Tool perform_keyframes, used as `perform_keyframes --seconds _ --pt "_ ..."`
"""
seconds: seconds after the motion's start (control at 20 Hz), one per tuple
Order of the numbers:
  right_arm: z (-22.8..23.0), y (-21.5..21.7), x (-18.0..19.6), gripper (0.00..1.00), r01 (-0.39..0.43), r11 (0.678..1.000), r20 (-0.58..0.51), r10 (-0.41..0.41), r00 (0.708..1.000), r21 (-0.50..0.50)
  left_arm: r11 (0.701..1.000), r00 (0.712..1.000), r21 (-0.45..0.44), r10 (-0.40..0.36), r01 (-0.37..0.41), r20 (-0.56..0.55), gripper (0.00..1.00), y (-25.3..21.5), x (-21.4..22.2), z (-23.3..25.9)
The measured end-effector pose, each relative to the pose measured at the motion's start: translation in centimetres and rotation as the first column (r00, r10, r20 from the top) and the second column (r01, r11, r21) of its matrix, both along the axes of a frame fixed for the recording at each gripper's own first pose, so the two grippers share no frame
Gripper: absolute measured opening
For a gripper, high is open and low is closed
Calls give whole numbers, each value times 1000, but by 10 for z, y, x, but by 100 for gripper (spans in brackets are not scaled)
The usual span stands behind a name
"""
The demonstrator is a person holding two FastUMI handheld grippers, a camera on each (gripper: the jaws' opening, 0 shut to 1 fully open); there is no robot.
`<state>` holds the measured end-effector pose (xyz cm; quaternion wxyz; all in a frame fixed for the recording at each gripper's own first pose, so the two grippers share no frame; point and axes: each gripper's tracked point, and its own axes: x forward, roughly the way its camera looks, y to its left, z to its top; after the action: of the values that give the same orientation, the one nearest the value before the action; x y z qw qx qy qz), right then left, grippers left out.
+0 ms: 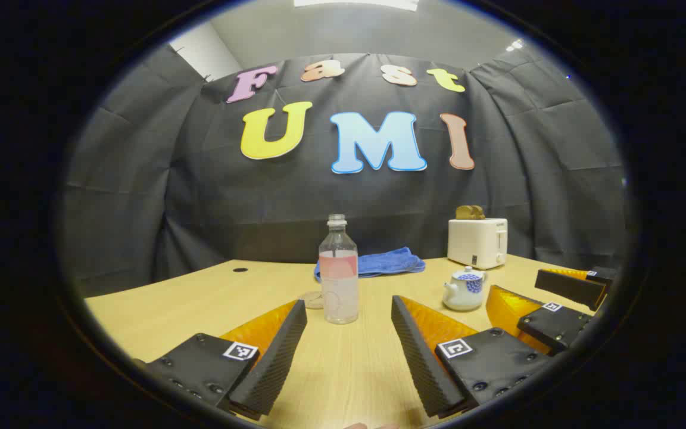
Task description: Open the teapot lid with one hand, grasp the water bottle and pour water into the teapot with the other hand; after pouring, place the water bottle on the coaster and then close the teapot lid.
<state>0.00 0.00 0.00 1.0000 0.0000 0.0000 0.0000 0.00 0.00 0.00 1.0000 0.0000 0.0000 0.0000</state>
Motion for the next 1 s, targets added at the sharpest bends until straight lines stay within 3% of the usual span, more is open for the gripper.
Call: perform_keyframes --seconds 0.45,1.0 --pt "2 3 -2 97 -28 1000 0 28 1000 6 998 998 -3 -68 68 6 99 -9 -2 1" --pt "2 3 -1 97 -27 1000 -1 27 1000 9 998 998 1 -59 59 5 99 -8 1 0"
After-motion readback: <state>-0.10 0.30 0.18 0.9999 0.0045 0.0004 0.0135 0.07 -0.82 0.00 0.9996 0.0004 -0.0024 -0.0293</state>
